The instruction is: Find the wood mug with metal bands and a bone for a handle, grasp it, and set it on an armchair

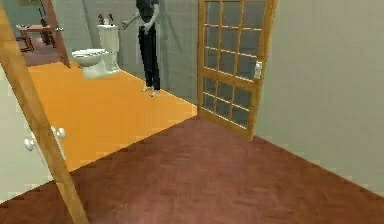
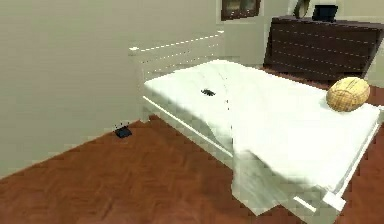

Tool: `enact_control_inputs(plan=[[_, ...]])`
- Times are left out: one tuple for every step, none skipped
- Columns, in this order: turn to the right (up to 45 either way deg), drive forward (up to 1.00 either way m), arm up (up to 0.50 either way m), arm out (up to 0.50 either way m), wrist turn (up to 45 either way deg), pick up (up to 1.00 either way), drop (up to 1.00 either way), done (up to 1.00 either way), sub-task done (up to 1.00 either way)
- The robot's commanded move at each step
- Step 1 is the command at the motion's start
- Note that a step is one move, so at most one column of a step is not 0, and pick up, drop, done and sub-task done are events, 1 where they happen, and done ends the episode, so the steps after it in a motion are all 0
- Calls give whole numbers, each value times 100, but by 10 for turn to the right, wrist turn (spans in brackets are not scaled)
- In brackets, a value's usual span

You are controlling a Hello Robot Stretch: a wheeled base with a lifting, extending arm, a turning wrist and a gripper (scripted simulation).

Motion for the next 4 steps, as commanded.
enact_control_inputs(plan=[[0, 100, 0, 0, 0, 0, 0, 0, 0], [-390, 0, 0, 0, 0, 0, 0, 0, 0], [0, 100, 0, 0, 0, 0, 0, 0, 0], [-60, 0, 0, 0, 0, 0, 0, 0, 0]])
